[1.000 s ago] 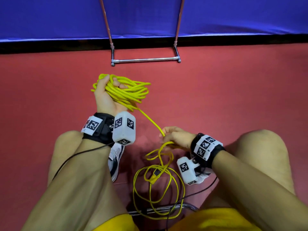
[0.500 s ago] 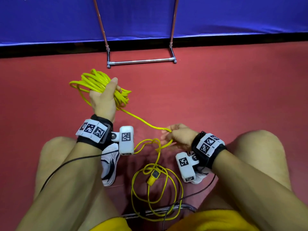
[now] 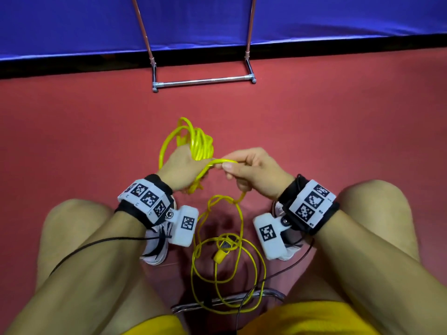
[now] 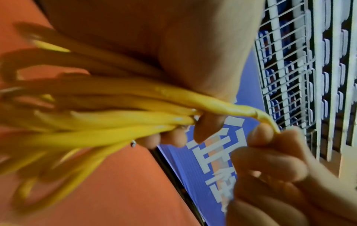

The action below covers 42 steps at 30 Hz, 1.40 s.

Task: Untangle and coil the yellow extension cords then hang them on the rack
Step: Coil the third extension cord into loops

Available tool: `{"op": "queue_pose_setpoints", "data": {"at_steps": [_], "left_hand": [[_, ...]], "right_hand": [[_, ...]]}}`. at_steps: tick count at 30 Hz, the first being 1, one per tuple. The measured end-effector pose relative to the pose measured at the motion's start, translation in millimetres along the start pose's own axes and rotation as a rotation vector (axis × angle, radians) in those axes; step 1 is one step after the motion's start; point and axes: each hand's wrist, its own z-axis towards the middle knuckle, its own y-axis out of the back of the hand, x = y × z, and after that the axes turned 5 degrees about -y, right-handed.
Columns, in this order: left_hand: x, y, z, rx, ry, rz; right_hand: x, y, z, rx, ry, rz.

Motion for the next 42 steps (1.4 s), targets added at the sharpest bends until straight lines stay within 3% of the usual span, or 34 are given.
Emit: {"op": "queue_pose_setpoints", "data": {"at_steps": [3, 8, 13, 16, 21, 27, 31, 35, 42], "left_hand": [[-5.4, -19.3, -6.6, 0.083, 0.224, -0.321], [-3.7, -33.5, -2.1, 0.093, 0.324, -0.598], [-14.9, -28.3, -2.1, 0.318, 0.433, -0.846], [-15.5, -33.0, -8.1, 0.414, 0.369, -0.728], [-18.7, -32.9, -17.0, 0.329, 0.275, -0.62], [-28.3, -17.8, -26.7, 0.176, 0.31, -0.746], [-28.5, -10.4, -29.0, 0.01, 0.244, -0.782], [-25.9, -9.0, -28.1, -0.064, 0.305, -0.848], [-26.9, -5.9, -24.5, -0.042, 0.333, -0.864]], "right_hand": [[-2.3, 6.8, 6.7, -0.206, 0.083, -0.175], [-10.7, 19.8, 15.5, -0.441, 0.183, -0.419], [-16.7, 23.1, 15.2, -0.484, 0.147, -0.538], [-17.7, 26.0, 13.5, -0.51, 0.141, -0.591], [-18.6, 30.6, 13.6, -0.548, 0.108, -0.657], [-43.0, 29.9, 19.6, -0.293, 0.008, -0.594], [-53.5, 13.9, 22.7, -0.215, -0.098, -0.525], [-59.8, 5.0, 27.3, -0.134, -0.184, -0.405], [-65.1, 5.4, 34.3, -0.399, -0.12, -0.682]]}}
